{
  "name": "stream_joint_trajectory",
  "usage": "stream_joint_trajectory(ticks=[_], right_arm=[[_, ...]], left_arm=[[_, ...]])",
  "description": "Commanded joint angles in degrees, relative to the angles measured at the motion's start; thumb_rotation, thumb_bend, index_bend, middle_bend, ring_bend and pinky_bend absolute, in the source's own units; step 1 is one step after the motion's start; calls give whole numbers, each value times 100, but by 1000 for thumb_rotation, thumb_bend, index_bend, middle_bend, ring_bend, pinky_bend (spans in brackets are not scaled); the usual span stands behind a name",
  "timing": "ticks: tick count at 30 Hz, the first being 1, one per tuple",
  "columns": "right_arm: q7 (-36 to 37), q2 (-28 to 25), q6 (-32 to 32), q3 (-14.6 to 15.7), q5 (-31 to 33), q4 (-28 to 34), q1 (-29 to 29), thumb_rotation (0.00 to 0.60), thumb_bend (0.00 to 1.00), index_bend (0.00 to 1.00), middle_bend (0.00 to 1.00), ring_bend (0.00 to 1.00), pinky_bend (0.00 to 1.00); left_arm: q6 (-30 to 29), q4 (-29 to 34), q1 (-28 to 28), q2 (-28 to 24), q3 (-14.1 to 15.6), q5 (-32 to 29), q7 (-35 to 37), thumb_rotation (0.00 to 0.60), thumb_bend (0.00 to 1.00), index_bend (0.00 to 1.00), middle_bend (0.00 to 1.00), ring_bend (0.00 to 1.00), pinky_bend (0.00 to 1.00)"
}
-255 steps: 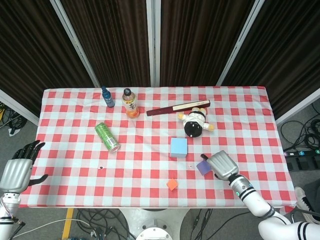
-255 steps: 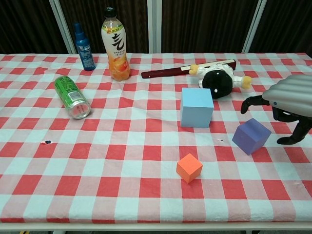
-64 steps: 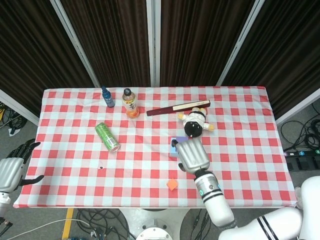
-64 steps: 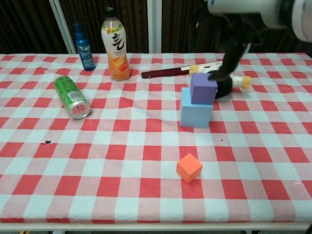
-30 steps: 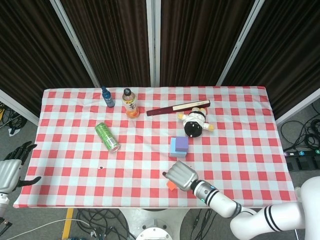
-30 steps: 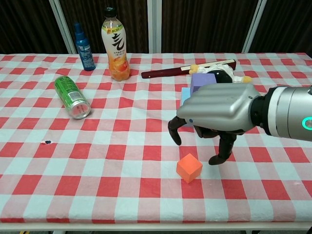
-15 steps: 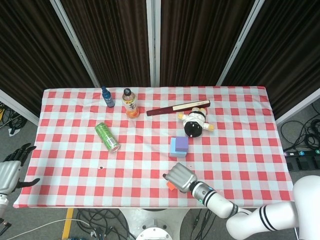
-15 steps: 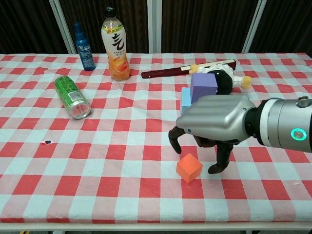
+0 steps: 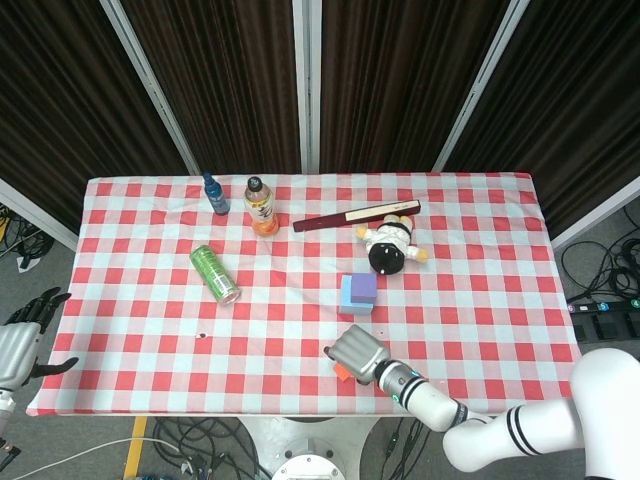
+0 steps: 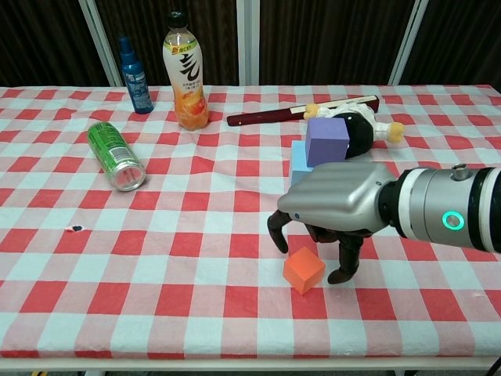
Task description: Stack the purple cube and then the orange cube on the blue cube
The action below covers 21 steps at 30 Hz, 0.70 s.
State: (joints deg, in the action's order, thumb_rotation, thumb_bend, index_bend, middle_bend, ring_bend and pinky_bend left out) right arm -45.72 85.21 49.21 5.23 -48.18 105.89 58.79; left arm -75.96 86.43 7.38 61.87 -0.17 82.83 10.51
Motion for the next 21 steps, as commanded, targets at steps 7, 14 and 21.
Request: stream_joint_trajectory(ticks=[7, 14, 21], right_arm=[[-10, 96, -14, 25, 107, -109, 76, 600, 67, 404, 1000, 930, 802], [0, 216, -30, -9, 227, -257, 151, 600, 70, 437, 1000, 930, 802], [45, 324, 23, -30, 245, -343, 168, 600, 89, 500, 1000, 931, 802]], left_arm=[[23, -35, -5, 5, 2, -10, 54, 600, 0, 192, 167, 147, 222], [80, -108, -11, 12, -12, -103, 11, 600, 0, 192, 167, 147, 222], [98, -140, -19, 5, -4, -96, 75, 600, 0, 192, 167, 147, 222]])
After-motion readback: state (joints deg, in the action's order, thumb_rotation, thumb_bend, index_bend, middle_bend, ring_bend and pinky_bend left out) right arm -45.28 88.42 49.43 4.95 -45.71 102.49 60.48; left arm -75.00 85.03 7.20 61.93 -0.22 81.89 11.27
